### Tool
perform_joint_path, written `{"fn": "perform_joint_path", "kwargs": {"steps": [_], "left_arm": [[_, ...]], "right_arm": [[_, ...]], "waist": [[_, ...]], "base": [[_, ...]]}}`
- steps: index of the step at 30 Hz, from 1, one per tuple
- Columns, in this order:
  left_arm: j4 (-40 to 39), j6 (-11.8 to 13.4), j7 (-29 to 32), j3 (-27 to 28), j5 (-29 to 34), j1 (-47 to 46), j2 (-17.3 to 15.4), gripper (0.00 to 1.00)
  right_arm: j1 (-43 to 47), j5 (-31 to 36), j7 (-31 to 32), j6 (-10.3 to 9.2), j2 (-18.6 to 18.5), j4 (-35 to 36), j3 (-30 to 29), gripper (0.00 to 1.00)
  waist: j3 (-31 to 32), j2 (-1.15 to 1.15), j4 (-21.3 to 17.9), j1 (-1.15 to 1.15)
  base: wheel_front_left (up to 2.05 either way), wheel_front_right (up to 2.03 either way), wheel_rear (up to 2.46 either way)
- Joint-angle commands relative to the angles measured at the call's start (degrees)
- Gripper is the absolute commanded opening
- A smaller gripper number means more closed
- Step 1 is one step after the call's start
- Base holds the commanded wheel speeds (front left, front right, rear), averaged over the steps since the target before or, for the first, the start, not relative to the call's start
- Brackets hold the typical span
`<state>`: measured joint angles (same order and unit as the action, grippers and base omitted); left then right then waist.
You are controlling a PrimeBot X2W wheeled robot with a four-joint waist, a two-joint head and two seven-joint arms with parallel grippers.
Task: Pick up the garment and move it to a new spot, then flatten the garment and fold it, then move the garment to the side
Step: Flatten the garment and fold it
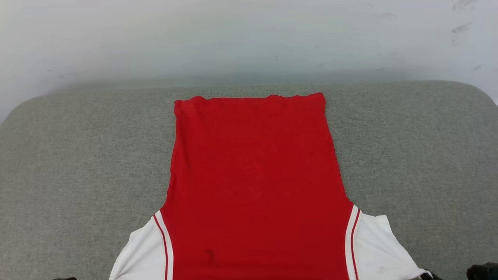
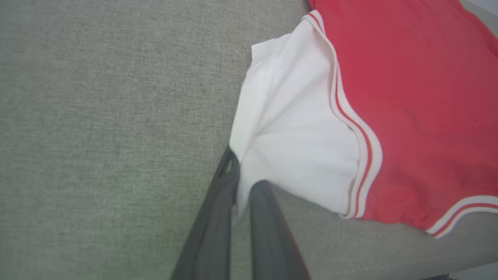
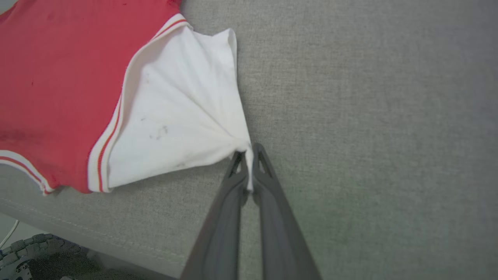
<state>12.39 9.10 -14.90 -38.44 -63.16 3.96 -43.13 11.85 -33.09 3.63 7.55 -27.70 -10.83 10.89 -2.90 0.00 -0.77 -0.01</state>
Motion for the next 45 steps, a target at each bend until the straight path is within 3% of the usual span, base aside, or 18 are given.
{"fn": "perform_joint_path", "kwargs": {"steps": [1, 5, 12, 19, 22, 23, 25, 27, 33, 37, 45], "left_arm": [[-0.2, 0.0, -0.4, 0.6, 0.5, -0.4, 0.2, 0.0], [-1.6, 0.4, -0.4, 0.9, 2.2, -1.5, 1.0, 0.0], [-6.0, 2.0, -0.4, 1.0, 5.7, -4.3, 1.6, 0.0], [-10.0, 2.8, -0.3, 0.6, 9.4, -9.4, 2.5, 0.0], [-10.9, 2.2, -0.3, 0.3, 11.0, -11.7, 3.6, 0.0], [-11.3, 1.7, -0.3, -0.1, 12.4, -13.9, 5.0, 0.0], [-11.3, 1.3, -0.3, -0.4, 13.4, -15.2, 6.2, 0.0], [-11.1, 1.1, -0.4, -0.5, 13.8, -15.8, 6.8, 0.0], [-10.7, -0.2, -0.4, -0.2, 16.5, -18.8, 10.1, 0.0], [-10.5, -1.3, -0.4, 0.4, 18.4, -20.3, 11.8, 0.0], [-9.7, -3.4, -0.3, 1.3, 21.3, -22.1, 14.8, 0.0]], "right_arm": [[-0.2, 0.8, 0.0, -0.13, 0.4, 0.7, -1.3, 1.0], [-2.2, 2.7, -0.1, -0.11, 1.1, 3.8, -5.0, 1.0], [-12.0, 5.1, 1.3, -0.09, -1.3, 12.8, -13.6, 1.0], [-30.9, 4.6, 12.0, -0.1, -6.3, 16.7, -11.6, 1.0], [-40.2, 3.6, 20.3, -0.1, -7.6, 14.5, -8.0, 1.0], [-49.2, 2.9, 30.1, -0.11, -8.6, 9.8, -4.2, 1.0], [-55.0, 3.5, 35.7, -0.1, -9.0, 6.3, -2.4, 1.0], [-57.2, 3.3, 38.5, -0.1, -8.5, 4.0, -1.6, 1.0], [-68.3, 2.8, 56.1, -0.1, -7.4, -6.5, 0.4, 1.0], [-72.9, 4.8, 62.3, -0.09, -7.1, -9.8, 0.9, 1.0], [-74.9, 7.8, 67.5, -0.09, -6.6, -14.0, 1.6, 1.0]], "waist": [[0.0, 0.0, 0.1, 0.01], [-0.2, 0.0, 1.0, 0.01], [-3.3, 0.0, 4.0, 0.01], [-9.9, 0.0, 9.0, 0.01], [-13.3, 0.0, 11.4, 0.01], [-16.2, 0.0, 13.6, 0.01], [-18.1, 0.0, 15.1, 0.01], [-18.9, 0.0, 15.7, 0.01], [-24.2, 0.0, 19.1, 0.01], [-27.3, 0.0, 20.9, 0.01], [-31.5, 0.0, 22.8, 0.01]], "base": [[0.0, 0.0, 0.0], [0.0, 0.0, 0.0], [0.0, 0.0, 0.0], [0.0, 0.0, 0.0], [0.0, 0.0, 0.0], [0.0, 0.0, 0.0], [0.0, 0.0, 0.0], [0.0, 0.0, 0.0], [0.0, 0.0, 0.0], [0.0, 0.0, 0.0], [0.0, 0.0, 0.0]]}}
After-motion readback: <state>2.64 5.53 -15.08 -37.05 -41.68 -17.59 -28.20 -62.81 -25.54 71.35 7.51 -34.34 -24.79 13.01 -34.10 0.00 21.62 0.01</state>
